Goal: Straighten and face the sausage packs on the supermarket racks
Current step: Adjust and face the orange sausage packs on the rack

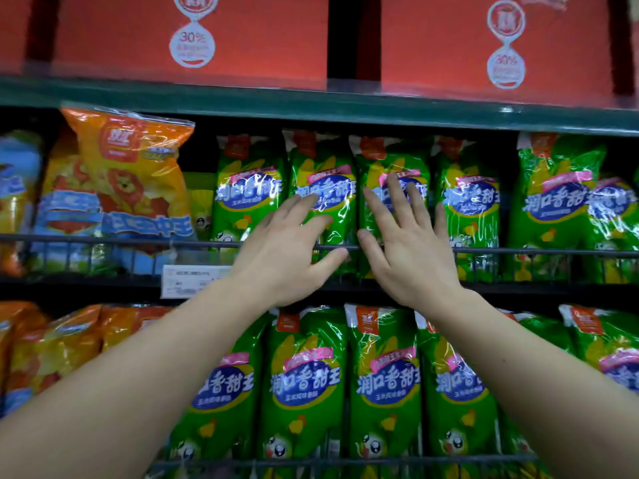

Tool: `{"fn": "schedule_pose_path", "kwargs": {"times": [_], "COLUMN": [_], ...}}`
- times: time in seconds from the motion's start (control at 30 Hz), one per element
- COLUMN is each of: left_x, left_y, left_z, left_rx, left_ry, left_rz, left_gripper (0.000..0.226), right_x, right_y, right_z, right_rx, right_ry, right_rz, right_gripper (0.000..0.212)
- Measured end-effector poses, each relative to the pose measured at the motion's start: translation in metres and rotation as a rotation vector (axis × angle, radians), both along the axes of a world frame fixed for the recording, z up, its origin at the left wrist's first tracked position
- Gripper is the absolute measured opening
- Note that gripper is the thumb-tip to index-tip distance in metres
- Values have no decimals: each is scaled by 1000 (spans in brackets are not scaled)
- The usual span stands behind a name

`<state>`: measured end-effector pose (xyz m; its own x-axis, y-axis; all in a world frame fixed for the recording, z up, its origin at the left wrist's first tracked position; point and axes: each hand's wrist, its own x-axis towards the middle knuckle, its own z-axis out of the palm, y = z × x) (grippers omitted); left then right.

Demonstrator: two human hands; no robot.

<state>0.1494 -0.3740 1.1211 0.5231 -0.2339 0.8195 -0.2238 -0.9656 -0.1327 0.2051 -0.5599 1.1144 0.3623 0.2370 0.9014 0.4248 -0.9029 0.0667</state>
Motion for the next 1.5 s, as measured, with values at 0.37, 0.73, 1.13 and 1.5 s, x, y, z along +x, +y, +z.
{"fn": "schedule_pose_path", "kwargs": {"times": [0.37, 0.73, 1.13, 1.5], "left_x": [-67, -73, -71, -75], "left_y": [107, 229, 316, 348], "left_z": [-41, -36, -20, -12], "left_rx": [-115, -223, -142, -200], "left_ry": [-240, -205, -159, -164], "left_rz": [273, 340, 273, 320], "left_gripper": [51, 69, 70, 87], "right_x": [-39, -83, -88, -67], "right_y": [102, 213, 287, 295], "right_z": [-25, -19, 0, 34], "right_rx": [36, -199, -28, -84], "right_ry": [-188, -402, -117, 213], "right_rz": [310, 299, -58, -107], "right_gripper": [56, 59, 72, 90]}}
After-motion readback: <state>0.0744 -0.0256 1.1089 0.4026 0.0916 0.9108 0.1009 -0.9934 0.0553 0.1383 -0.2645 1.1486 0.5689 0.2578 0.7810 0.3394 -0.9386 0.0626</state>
